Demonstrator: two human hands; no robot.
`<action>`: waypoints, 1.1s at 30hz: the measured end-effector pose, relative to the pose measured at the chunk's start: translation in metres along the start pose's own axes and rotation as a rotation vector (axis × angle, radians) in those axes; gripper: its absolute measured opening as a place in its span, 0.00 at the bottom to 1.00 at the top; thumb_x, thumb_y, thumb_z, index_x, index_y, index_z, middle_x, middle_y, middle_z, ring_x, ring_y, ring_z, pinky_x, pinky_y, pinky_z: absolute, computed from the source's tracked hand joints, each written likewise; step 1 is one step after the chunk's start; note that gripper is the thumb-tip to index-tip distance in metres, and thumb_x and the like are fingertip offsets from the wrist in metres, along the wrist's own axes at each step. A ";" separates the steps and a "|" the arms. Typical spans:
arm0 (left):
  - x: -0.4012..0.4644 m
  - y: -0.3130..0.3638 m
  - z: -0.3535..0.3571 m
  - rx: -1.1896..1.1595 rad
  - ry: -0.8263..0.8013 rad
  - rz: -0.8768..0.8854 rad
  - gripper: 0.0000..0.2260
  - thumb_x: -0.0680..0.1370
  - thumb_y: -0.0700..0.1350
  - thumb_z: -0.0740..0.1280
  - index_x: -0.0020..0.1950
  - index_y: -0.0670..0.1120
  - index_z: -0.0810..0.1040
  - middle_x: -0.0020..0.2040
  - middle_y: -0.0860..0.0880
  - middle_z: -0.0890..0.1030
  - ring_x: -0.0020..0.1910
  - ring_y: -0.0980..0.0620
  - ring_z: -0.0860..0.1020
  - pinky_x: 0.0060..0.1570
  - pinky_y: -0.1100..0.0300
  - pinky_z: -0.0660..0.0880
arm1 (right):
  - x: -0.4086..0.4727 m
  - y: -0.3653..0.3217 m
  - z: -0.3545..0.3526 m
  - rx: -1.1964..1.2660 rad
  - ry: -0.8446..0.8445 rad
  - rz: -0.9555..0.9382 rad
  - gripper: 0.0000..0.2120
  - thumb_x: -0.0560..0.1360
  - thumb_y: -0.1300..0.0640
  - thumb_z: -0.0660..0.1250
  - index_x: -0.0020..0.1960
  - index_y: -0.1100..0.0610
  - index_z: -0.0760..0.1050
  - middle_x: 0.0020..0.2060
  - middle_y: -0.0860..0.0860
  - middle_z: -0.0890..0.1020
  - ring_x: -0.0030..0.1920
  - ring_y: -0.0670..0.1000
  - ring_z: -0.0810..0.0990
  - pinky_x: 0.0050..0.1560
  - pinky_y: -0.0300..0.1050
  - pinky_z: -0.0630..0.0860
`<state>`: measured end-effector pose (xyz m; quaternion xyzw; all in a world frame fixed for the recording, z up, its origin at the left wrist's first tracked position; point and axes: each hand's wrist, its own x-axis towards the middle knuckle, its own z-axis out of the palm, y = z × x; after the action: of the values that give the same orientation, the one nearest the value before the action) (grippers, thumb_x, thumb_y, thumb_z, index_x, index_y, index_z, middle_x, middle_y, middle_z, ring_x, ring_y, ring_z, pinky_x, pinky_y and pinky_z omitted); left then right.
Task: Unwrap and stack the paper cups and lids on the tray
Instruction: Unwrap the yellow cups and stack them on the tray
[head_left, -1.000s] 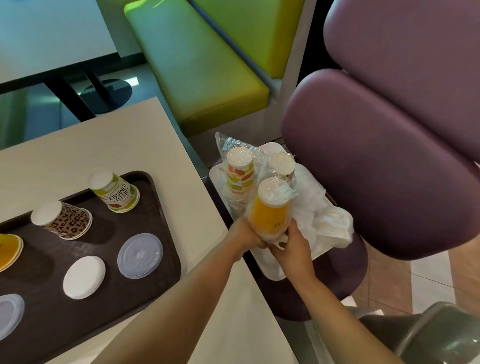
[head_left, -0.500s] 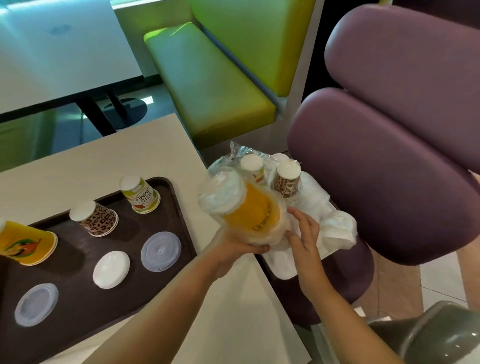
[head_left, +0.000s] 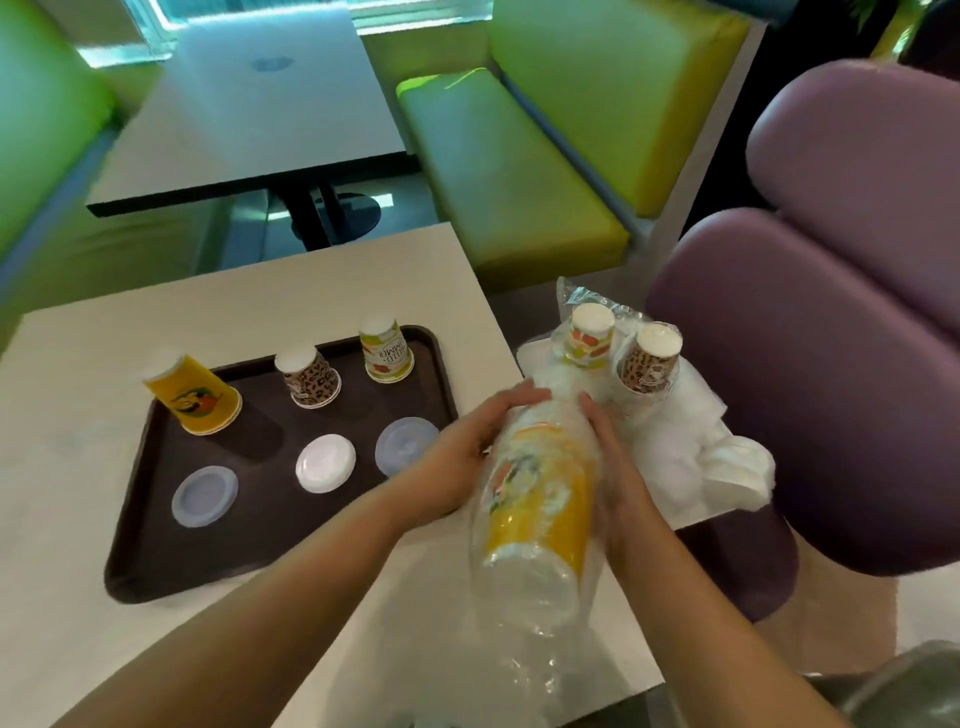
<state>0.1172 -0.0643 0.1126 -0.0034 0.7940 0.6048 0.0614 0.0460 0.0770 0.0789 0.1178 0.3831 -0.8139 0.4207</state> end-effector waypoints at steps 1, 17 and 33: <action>-0.005 -0.001 -0.008 -0.033 0.047 -0.056 0.23 0.77 0.32 0.63 0.70 0.48 0.68 0.66 0.64 0.66 0.65 0.64 0.69 0.62 0.68 0.69 | -0.001 0.003 0.008 -0.010 -0.004 -0.006 0.21 0.76 0.42 0.60 0.62 0.55 0.73 0.46 0.59 0.84 0.45 0.57 0.84 0.43 0.51 0.82; -0.110 -0.014 -0.080 -0.229 0.185 -0.180 0.47 0.59 0.58 0.80 0.73 0.53 0.60 0.65 0.51 0.76 0.63 0.52 0.76 0.63 0.50 0.73 | -0.009 0.079 0.113 -0.777 -0.169 -0.433 0.41 0.60 0.51 0.80 0.66 0.45 0.62 0.58 0.47 0.76 0.58 0.48 0.77 0.57 0.50 0.77; -0.167 -0.091 -0.062 0.013 0.556 -0.118 0.43 0.57 0.36 0.82 0.69 0.39 0.68 0.56 0.59 0.78 0.57 0.68 0.75 0.52 0.75 0.70 | -0.019 0.144 0.106 -1.112 -0.321 -0.526 0.44 0.55 0.58 0.82 0.61 0.38 0.61 0.53 0.24 0.70 0.58 0.29 0.69 0.52 0.22 0.68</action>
<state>0.2841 -0.1602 0.0583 -0.2152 0.7827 0.5708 -0.1235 0.1832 -0.0398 0.0850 -0.3396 0.6971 -0.5767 0.2572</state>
